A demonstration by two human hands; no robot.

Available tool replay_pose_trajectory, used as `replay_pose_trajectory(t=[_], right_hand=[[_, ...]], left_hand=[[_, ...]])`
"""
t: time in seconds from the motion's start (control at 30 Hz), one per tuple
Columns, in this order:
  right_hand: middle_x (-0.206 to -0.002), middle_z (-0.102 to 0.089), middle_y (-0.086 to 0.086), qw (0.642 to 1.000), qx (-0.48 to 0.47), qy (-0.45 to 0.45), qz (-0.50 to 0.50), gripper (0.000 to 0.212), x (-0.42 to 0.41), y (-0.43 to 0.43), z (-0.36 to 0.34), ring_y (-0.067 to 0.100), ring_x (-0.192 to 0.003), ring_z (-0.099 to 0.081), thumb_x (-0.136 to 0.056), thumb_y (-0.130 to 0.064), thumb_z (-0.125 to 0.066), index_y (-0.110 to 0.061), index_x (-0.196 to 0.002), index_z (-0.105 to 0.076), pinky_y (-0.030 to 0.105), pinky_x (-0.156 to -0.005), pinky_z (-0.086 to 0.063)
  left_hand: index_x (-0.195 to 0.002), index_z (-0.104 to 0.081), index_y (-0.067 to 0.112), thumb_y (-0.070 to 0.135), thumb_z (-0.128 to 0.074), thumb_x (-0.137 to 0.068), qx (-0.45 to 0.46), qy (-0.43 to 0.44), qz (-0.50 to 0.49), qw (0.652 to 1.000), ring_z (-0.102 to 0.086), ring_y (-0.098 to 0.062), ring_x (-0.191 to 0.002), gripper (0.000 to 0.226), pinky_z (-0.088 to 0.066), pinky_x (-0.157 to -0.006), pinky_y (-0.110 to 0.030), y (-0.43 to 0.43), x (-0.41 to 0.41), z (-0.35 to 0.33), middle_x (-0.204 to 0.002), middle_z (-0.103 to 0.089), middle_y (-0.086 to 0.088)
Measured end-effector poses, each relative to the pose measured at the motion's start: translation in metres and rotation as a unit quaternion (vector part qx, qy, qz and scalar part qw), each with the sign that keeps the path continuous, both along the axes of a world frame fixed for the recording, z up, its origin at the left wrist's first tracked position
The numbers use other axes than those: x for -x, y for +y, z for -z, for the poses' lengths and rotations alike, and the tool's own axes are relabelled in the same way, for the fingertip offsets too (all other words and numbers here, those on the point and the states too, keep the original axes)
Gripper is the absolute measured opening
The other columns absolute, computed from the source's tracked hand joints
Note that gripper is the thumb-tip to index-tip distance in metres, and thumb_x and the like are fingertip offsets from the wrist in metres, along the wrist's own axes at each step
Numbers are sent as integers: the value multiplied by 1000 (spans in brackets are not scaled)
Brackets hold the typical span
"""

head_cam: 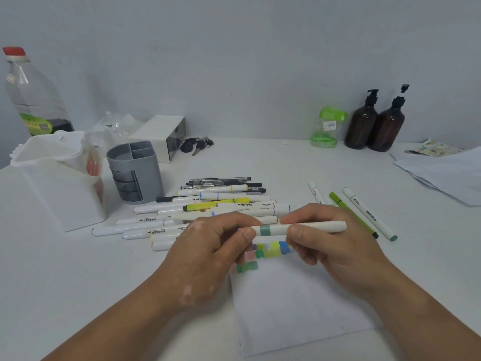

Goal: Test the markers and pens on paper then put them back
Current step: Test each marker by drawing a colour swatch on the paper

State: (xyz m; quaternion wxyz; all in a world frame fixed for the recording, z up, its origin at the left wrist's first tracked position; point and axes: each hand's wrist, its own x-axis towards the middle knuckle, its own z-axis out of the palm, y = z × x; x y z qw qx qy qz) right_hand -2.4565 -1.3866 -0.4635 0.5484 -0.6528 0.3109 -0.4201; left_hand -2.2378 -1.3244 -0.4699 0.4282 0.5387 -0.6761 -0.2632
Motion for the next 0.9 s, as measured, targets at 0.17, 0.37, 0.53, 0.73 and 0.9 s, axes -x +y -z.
replay_pose_trajectory(t=[0.17, 0.37, 0.53, 0.73, 0.9], right_hand=[[-69, -73, -3, 982, 75, 173, 6, 16, 14, -3, -2, 5, -58, -60, -79, -16, -85, -30, -86, -81, 17, -57, -47], [-69, -73, -15, 942, 162, 254, 147, 10, 20, -12, -4, -1, -60, -61, -80, -26, -82, -34, -76, -77, 11, -59, -43], [-60, -66, -30, 858, 105, 313, 394, 15, 69, -42, -9, -4, -62, -65, -82, -30, -77, -30, -68, -75, 13, -54, -42], [-59, -70, -14, 809, 47, 402, 426, 17, 81, -56, 6, 9, -68, -63, -80, -28, -71, -29, -63, -75, 25, -53, -44], [-64, -71, -10, 796, 39, 428, 427, 15, 74, -56, 10, 15, -71, -64, -78, -29, -69, -29, -64, -75, 28, -55, -48]], left_hand=[[-96, -73, 36, 21, -60, -98, 1, 41, -39, 998, -66, -8, -63, 20, -52, -64, -19, -1, -4, 2, -70, -71, 3], [-112, -66, 35, 17, -63, -96, -17, 113, -21, 993, -68, -12, -65, 24, -50, -66, -15, -2, -2, 4, -75, -70, 0], [-94, -73, 39, 19, -65, -94, -25, 82, -15, 996, -66, -12, -60, 21, -53, -63, -20, -2, -4, 5, -69, -70, -3], [-88, -76, 38, 17, -64, -94, -47, 85, -3, 995, -65, -14, -57, 24, -52, -59, -19, -2, -1, 6, -68, -71, -3], [-90, -74, 40, 21, -63, -95, -55, 61, 1, 997, -63, -9, -56, 22, -52, -59, -18, -1, -5, 6, -67, -70, -5]])
